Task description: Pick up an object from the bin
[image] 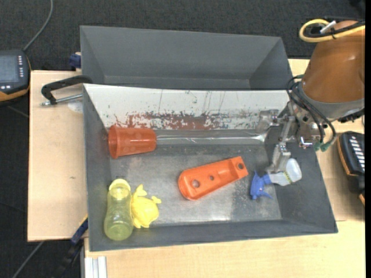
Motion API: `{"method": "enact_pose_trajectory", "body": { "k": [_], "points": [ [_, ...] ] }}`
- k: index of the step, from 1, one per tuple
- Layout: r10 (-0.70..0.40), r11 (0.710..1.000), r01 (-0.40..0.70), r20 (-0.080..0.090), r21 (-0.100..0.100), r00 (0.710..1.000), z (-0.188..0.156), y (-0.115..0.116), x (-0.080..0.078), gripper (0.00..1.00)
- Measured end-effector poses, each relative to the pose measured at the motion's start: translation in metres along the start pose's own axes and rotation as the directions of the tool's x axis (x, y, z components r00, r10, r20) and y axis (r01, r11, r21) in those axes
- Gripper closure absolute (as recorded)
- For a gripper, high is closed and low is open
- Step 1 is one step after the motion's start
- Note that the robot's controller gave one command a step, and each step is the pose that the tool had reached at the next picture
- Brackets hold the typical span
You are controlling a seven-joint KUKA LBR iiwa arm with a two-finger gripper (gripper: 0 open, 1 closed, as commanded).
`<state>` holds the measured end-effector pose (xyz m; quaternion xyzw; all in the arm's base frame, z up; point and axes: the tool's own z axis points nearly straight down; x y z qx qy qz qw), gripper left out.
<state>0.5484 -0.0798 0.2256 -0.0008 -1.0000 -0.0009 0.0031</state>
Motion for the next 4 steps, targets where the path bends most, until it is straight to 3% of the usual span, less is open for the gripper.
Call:
{"method": "enact_pose_trajectory", "body": {
  "k": [1,2,3,4],
  "points": [
    [-0.002,1.000,0.002,0.009,0.001,1.000,-0.005,0.000,-0.001,0.00],
    [-0.168,0.986,0.168,0.015,0.005,0.986,0.032,0.025,-0.007,0.00],
    [-0.315,0.949,0.315,0.013,0.004,0.949,0.064,0.088,-0.022,0.00],
    [-0.488,0.873,0.488,0.013,0.009,0.872,0.089,0.079,-0.031,0.00]
  ]
}}
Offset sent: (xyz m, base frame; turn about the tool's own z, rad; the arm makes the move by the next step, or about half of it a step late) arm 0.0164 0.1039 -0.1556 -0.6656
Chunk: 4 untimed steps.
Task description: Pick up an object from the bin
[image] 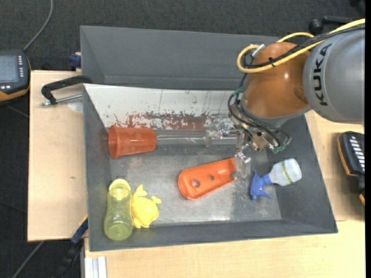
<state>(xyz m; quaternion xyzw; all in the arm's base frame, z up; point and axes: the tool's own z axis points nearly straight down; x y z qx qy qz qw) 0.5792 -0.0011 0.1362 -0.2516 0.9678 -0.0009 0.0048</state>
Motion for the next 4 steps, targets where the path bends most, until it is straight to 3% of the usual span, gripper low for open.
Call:
{"method": "enact_pose_trajectory", "body": {
  "k": [1,2,4],
  "points": [
    [0.008,1.000,-0.008,0.000,-0.004,1.000,0.0666,0.0173,0.0010,0.00],
    [-0.052,0.999,0.052,0.001,-0.001,0.999,0.0651,0.0099,0.0061,1.00],
    [-0.052,0.999,0.052,0.002,-0.001,0.999,0.0649,0.0101,0.0059,1.00]
  ]
}}
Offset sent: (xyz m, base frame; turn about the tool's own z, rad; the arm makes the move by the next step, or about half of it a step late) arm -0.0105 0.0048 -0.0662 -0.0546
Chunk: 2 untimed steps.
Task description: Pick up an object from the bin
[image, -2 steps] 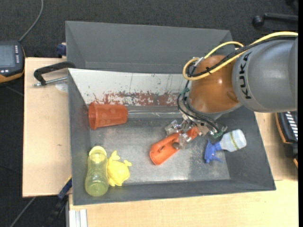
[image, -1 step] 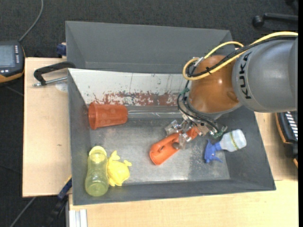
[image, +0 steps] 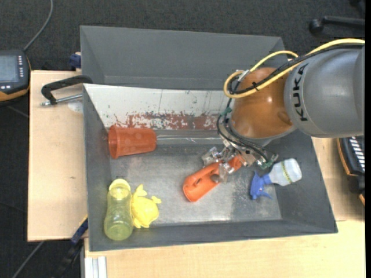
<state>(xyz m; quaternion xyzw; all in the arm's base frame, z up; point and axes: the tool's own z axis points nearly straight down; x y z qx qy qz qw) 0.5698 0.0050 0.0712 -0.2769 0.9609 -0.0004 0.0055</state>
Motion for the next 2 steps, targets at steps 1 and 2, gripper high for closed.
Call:
{"method": "enact_pose_trajectory", "body": {
  "k": [1,2],
  "points": [
    [0.000,1.000,0.000,0.001,0.000,1.000,-0.005,0.000,0.000,1.00],
    [0.000,1.000,0.000,-0.003,-0.003,1.000,-0.015,0.001,0.001,1.00]
  ]
}}
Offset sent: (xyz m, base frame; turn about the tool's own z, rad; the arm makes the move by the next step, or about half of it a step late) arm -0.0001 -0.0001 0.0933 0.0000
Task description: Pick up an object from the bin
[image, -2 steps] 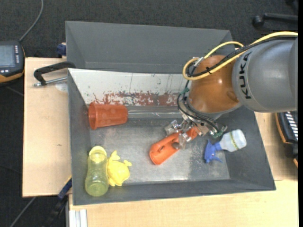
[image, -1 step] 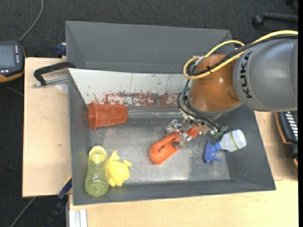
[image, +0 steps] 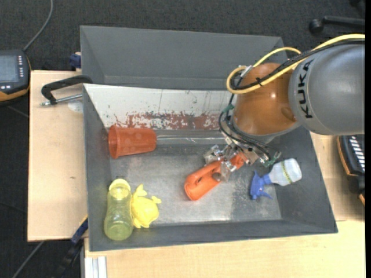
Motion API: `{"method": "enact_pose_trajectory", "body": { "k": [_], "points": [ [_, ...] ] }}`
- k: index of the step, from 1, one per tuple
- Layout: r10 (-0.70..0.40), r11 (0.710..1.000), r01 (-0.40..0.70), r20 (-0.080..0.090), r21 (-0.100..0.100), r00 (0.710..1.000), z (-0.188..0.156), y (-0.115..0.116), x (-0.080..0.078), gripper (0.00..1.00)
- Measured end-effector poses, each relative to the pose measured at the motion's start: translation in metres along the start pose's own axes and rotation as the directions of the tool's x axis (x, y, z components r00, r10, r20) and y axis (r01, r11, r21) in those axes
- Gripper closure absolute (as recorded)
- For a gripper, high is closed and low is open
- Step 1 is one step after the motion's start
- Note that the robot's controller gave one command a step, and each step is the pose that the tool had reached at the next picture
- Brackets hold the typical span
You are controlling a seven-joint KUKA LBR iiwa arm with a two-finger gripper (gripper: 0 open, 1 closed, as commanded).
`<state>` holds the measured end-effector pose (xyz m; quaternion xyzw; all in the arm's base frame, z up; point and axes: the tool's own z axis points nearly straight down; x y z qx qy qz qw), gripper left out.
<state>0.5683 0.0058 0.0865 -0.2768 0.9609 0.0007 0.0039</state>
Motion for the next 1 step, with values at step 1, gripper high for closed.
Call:
{"method": "enact_pose_trajectory", "body": {
  "k": [1],
  "points": [
    [0.000,1.000,0.000,0.001,0.000,1.000,-0.0321,0.0002,-0.0006,1.00]
  ]
}}
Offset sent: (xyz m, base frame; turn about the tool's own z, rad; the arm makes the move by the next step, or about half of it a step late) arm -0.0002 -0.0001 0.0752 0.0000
